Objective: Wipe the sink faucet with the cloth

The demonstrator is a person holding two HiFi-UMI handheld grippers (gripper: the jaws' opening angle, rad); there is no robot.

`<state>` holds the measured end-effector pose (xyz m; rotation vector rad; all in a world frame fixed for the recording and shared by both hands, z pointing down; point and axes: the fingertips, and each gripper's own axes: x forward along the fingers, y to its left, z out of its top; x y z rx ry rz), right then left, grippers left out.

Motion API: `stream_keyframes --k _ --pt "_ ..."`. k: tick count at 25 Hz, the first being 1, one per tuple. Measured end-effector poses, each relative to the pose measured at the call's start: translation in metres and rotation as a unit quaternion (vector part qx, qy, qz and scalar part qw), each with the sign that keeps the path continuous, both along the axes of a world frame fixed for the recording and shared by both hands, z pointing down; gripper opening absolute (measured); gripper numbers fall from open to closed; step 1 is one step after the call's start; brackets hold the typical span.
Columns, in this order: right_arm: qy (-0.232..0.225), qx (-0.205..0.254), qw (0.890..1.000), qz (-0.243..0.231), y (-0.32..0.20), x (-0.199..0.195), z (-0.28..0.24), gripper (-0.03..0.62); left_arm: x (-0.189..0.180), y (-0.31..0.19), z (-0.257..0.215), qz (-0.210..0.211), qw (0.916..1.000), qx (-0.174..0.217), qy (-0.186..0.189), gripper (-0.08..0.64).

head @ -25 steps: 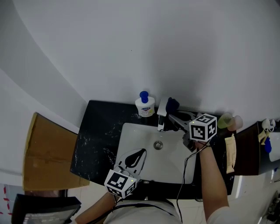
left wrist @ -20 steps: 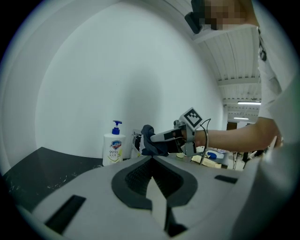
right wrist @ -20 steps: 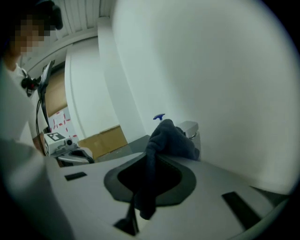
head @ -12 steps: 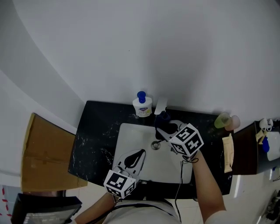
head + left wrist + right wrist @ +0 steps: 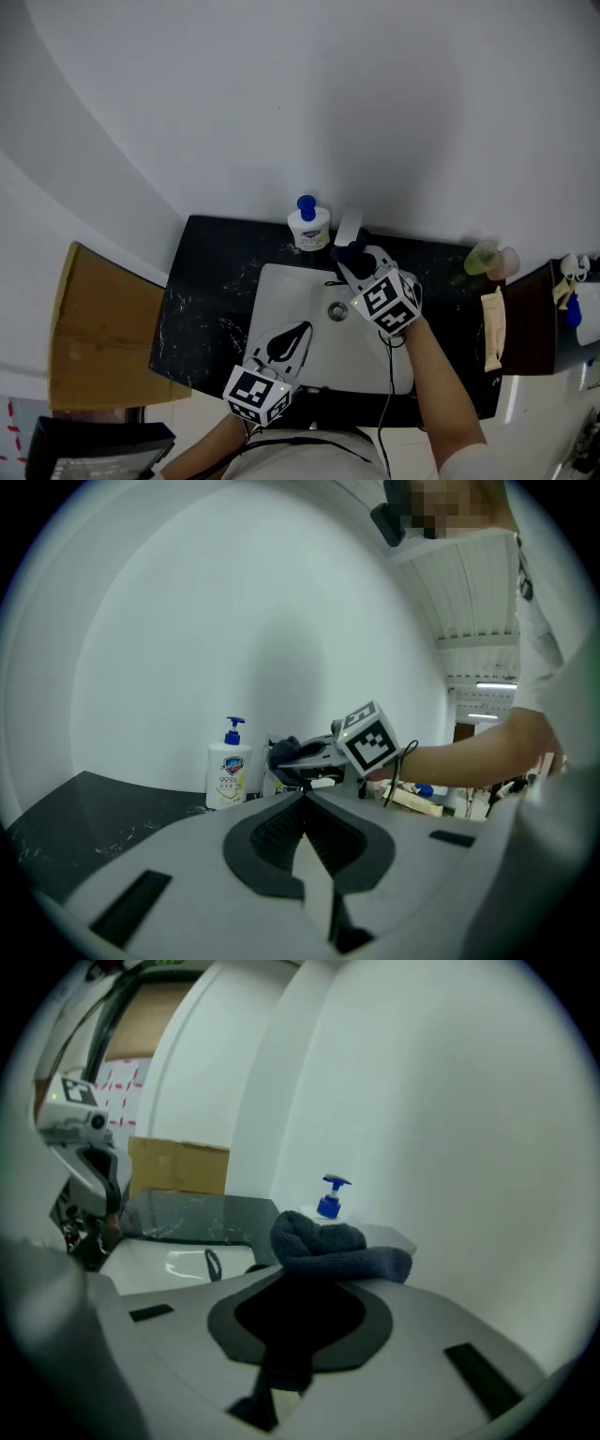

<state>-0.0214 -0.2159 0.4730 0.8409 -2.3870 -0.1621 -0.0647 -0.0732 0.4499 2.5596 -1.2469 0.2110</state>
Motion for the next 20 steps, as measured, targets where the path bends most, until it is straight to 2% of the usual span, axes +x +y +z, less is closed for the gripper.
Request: stream_keyframes --k 2,4,8,10,12,15,20 --pt "0.021 0.046 0.999 0.000 -0.004 0.001 0.000 0.052 -0.001 0.000 0.000 -0.001 1.0000 0.000 -0.001 0.002" --pt "0.015 0.062 0.998 -0.005 -0.003 0.001 0.000 0.052 -0.002 0.000 0.001 -0.002 1.0000 -0.001 -0.001 0.002" --pt "-0.021 0.027 0.998 -0.053 0.022 -0.009 -0.001 0.052 -0.004 0.002 0.003 -0.004 1.0000 -0.003 -0.002 0.002" --pt "-0.035 0.012 0.997 -0.062 0.033 -0.013 -0.002 0.052 -0.004 0.003 0.003 -0.005 1.0000 -0.004 -0.001 0.002" --pt "-0.040 0.004 0.998 -0.058 0.034 -0.011 0.000 0.052 -0.003 0.003 0.002 -0.004 1.0000 -0.002 0.000 0.002" --pt "-0.024 -0.002 0.998 -0.056 0.023 -0.010 0.002 0.052 -0.003 0.001 0.001 -0.006 1.0000 -0.001 0.000 0.002" --pt "-0.010 0.002 0.999 -0.031 -0.017 0.004 0.004 0.052 -0.010 0.002 0.003 -0.015 0.9999 -0.003 -0.004 0.002"
